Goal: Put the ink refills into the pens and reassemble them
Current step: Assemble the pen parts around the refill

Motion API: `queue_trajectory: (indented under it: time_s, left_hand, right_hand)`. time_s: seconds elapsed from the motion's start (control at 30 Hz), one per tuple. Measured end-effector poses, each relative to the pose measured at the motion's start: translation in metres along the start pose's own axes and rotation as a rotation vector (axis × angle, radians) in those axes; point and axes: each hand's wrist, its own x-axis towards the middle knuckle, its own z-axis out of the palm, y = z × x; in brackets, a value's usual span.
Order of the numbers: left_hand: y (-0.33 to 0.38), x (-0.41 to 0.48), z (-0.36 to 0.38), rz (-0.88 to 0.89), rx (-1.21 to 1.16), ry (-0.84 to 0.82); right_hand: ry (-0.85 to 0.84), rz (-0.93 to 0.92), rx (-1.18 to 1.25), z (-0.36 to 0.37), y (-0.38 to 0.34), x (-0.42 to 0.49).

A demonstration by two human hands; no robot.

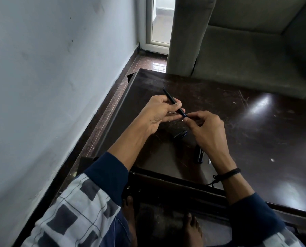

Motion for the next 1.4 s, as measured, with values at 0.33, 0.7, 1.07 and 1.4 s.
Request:
queue_trajectory:
  time_s: [0.33, 0.7, 1.07, 1.4]
  left_hand:
    - [0.0007, 0.0014, -0.0015, 0.011, -0.013, 0.014]
    - [0.0012, 0.0017, -0.0024, 0.013, -0.007, 0.012]
    - [0.0014, 0.0013, -0.0023, 0.009, -0.004, 0.017]
    - [0.0028, 0.0006, -0.0029, 0.014, -0.001, 0.011]
  right_hand:
    - [0.016, 0.062, 0.044, -0.0021, -0.0019, -0.003]
    - [-0.014, 0.073, 0.03, -0.0026, -0.0051, -0.0033]
    - [-0.025, 0.078, 0.035, -0.0039, -0.0068, -0.0045]
    - [-0.052, 0.084, 0.031, -0.003, -0.0078, -0.0038]
